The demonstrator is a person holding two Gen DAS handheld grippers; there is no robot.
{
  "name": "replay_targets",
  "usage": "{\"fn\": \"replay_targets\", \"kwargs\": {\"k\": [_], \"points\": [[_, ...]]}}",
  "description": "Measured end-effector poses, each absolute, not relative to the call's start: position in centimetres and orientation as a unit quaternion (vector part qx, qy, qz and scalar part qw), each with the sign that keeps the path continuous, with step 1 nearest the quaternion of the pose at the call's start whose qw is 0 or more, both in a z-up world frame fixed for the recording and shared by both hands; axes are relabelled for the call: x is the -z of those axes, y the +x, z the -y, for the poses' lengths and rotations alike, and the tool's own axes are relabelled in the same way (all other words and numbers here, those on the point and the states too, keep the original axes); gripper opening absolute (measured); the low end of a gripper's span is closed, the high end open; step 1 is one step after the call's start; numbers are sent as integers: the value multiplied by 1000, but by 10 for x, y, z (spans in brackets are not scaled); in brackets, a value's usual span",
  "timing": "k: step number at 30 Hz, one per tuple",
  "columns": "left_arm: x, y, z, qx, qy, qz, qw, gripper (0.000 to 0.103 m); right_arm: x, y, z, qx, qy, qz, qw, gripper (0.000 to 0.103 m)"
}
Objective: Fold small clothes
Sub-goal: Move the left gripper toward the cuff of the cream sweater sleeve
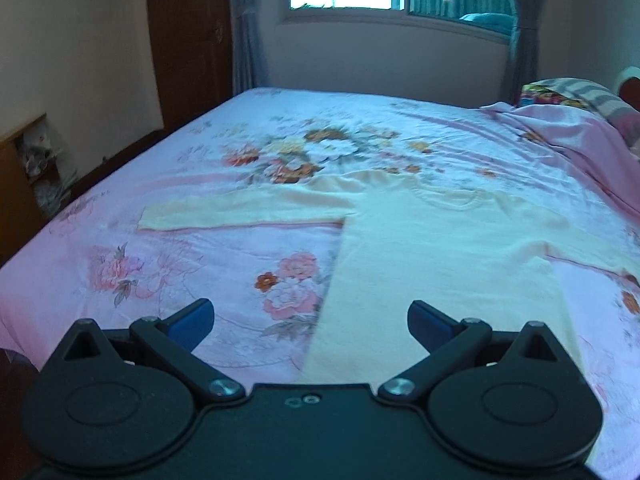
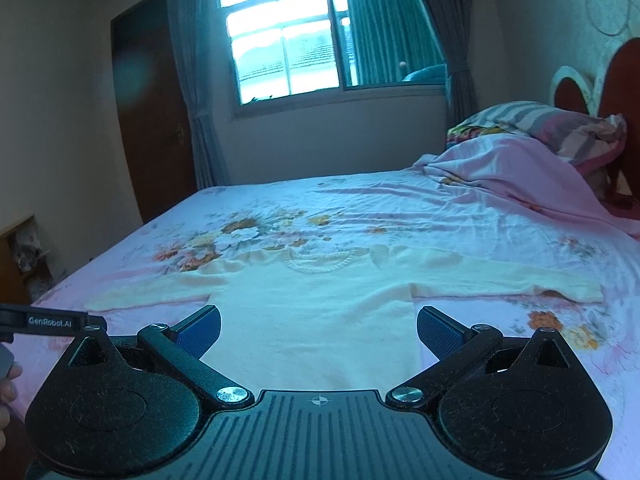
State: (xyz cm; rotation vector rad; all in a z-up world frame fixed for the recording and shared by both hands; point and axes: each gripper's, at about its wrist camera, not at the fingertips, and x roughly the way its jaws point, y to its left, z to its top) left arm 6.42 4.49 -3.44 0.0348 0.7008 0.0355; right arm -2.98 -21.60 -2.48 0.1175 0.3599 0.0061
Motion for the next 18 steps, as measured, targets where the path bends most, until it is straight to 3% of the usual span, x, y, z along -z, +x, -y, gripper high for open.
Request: {"fn": "replay_targets", "kwargs": {"k": [4,18], "points": [[43,87,-64,-35,7,-356,934,97,28,-6,205,-11,50,-186,981,103],[77,178,-115,-97,-11,-395,913,98,54,87,179,-37,49,-246,967,103]]}}
